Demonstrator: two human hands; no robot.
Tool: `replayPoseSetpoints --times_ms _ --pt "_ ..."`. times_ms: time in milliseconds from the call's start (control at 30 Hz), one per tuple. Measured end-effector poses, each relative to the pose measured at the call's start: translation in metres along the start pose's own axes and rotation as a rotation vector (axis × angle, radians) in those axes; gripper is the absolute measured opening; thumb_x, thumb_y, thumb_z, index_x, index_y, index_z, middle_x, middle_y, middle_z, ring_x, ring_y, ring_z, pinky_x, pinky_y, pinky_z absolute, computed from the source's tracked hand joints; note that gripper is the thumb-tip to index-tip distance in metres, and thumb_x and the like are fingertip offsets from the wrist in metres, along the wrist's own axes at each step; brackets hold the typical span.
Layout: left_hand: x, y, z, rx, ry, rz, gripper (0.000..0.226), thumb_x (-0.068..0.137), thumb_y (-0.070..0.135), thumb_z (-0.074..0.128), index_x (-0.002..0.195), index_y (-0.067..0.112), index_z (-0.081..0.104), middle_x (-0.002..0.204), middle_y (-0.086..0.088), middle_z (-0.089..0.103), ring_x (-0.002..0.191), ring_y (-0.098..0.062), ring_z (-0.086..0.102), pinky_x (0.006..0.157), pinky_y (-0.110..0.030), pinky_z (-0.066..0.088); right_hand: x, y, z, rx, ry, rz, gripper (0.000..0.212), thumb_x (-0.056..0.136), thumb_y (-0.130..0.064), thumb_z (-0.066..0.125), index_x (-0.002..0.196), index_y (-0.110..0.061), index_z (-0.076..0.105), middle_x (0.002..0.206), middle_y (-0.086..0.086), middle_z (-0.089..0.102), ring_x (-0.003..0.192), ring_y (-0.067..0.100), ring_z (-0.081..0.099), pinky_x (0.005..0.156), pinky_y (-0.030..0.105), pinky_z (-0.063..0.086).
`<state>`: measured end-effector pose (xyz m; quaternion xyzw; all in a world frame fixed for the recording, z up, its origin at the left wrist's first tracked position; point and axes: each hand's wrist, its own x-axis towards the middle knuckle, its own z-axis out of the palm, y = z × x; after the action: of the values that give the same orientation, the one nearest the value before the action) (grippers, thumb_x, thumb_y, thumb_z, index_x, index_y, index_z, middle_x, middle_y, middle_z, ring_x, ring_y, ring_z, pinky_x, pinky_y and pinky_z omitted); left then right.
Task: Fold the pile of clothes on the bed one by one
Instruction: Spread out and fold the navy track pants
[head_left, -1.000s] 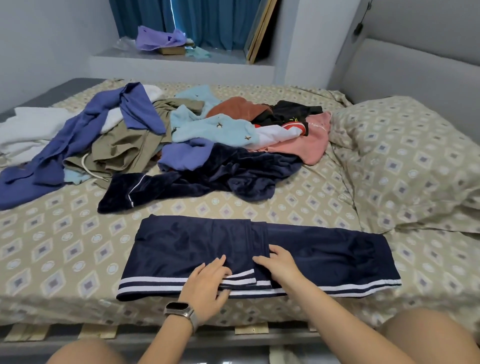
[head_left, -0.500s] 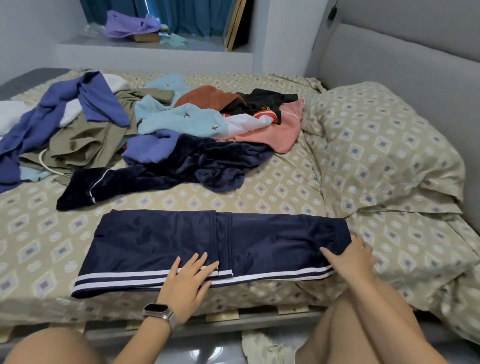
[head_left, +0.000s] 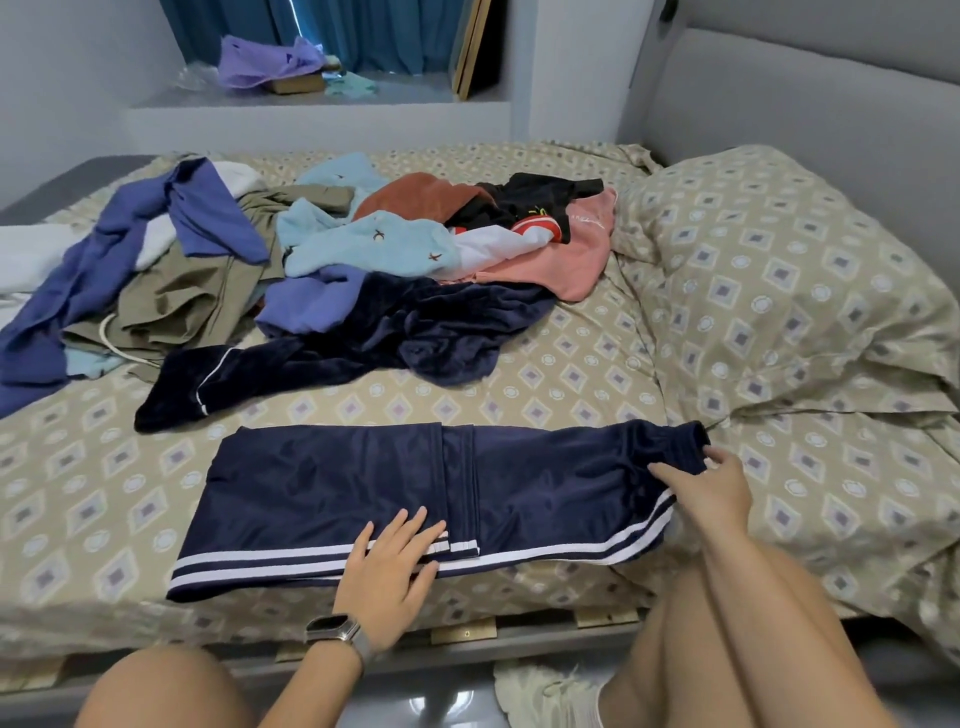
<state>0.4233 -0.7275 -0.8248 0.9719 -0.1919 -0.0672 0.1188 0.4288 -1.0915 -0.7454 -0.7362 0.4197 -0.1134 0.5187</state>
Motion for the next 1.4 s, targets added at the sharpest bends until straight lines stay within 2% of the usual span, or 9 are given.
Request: replayPoseSetpoints --times_ms 167,267,367,700,900,1000,1167,1300,1400 --pt "0.007 0.005 -0.016 -0.234 -0.013 -0.065 0.074 0.072 0.069 0.023 0.139 0.043 0.042 0.148 0.025 0.025 0.144 -0.001 0.017 0.118 -0.030 0.002 -0.043 -0.028 0.022 0.457 -0.108 -0.038 0.066 0.062 -0.028 0.089 0.119 -0.021 0.057 0.113 0.007 0.067 0.094 0.021 0.068 0.087 0.038 0.055" --pt "0.009 0.010 -0.035 -0.757 0.028 -0.218 0.032 0.090 0.041 0.059 0.122 0.038 0.056 0.141 0.010 0.049 0.138 -0.008 0.036 0.118 -0.031 0.022 -0.080 -0.060 0.044 0.560 -0.081 -0.141 0.054 0.074 -0.018 0.084 0.118 -0.028 0.055 0.108 0.003 0.065 0.093 0.015 0.066 0.091 0.037 0.054" --pt "0.007 0.001 -0.055 -1.153 0.096 -0.350 0.027 0.096 0.015 0.057 0.110 0.037 0.060 0.127 0.008 0.060 0.124 -0.010 0.052 0.105 -0.028 0.041 -0.111 -0.093 0.070 0.699 -0.186 -0.187 0.057 0.077 -0.013 0.081 0.123 -0.028 0.051 0.101 -0.001 0.068 0.090 0.013 0.070 0.088 0.036 0.056" --pt "-0.025 -0.045 -0.107 -1.954 0.379 -0.500 0.058 0.086 0.046 0.050 0.134 0.015 0.051 0.129 -0.008 0.063 0.120 -0.023 0.059 0.099 -0.046 0.046 -0.223 -0.121 0.214 0.538 -0.599 -0.487 0.063 0.080 -0.006 0.073 0.130 -0.031 0.044 0.098 -0.005 0.062 0.081 0.006 0.064 0.071 0.019 0.051" --pt "-0.039 -0.080 -0.121 -1.982 0.505 -0.575 0.055 0.094 0.052 0.041 0.132 0.015 0.056 0.125 -0.010 0.065 0.118 -0.025 0.060 0.084 -0.036 0.057 -0.263 -0.097 0.293 0.071 -0.935 -0.719 0.069 0.083 -0.022 0.069 0.137 -0.040 0.032 0.116 -0.006 0.057 0.102 0.010 0.058 0.089 0.032 0.050" --pt "-0.035 -0.103 -0.118 -2.013 0.552 -0.779 0.047 0.096 0.046 0.047 0.131 0.015 0.057 0.131 -0.008 0.060 0.121 -0.024 0.056 0.099 -0.041 0.046 -0.263 -0.077 0.319 -0.336 -1.109 -0.866 0.066 0.085 -0.040 0.061 0.143 -0.029 0.032 0.133 0.001 0.052 0.123 0.023 0.044 0.103 0.042 0.040" --pt "-0.029 -0.140 -0.097 -1.734 0.419 -0.963 0.068 0.066 0.046 0.083 0.116 0.005 0.063 0.099 -0.014 0.067 0.086 -0.025 0.065 0.078 -0.038 0.052 -0.244 -0.078 0.304 -0.525 -1.266 -1.014 0.042 0.089 -0.042 0.054 0.125 -0.020 0.057 0.120 -0.003 0.063 0.110 0.017 0.058 0.094 0.037 0.049" --pt "-0.020 -0.148 -0.092 -1.401 0.461 -1.017 0.095 0.058 0.040 0.087 0.137 0.012 0.043 0.119 -0.008 0.061 0.098 -0.027 0.065 0.087 -0.045 0.055 -0.197 -0.103 0.274 -0.415 -1.002 -0.994 0.029 0.089 -0.020 0.063 0.116 -0.022 0.069 0.116 -0.007 0.069 0.109 0.008 0.061 0.098 0.028 0.046" --pt "-0.018 -0.154 -0.087 -1.305 0.475 -0.965 0.076 0.064 0.026 0.084 0.131 0.019 0.048 0.123 -0.008 0.061 0.102 -0.028 0.065 0.090 -0.050 0.054 -0.145 -0.104 0.253 -0.547 -0.767 -0.899 0.031 0.083 -0.018 0.069 0.114 -0.021 0.068 0.115 -0.004 0.068 0.110 0.014 0.060 0.098 0.031 0.046"
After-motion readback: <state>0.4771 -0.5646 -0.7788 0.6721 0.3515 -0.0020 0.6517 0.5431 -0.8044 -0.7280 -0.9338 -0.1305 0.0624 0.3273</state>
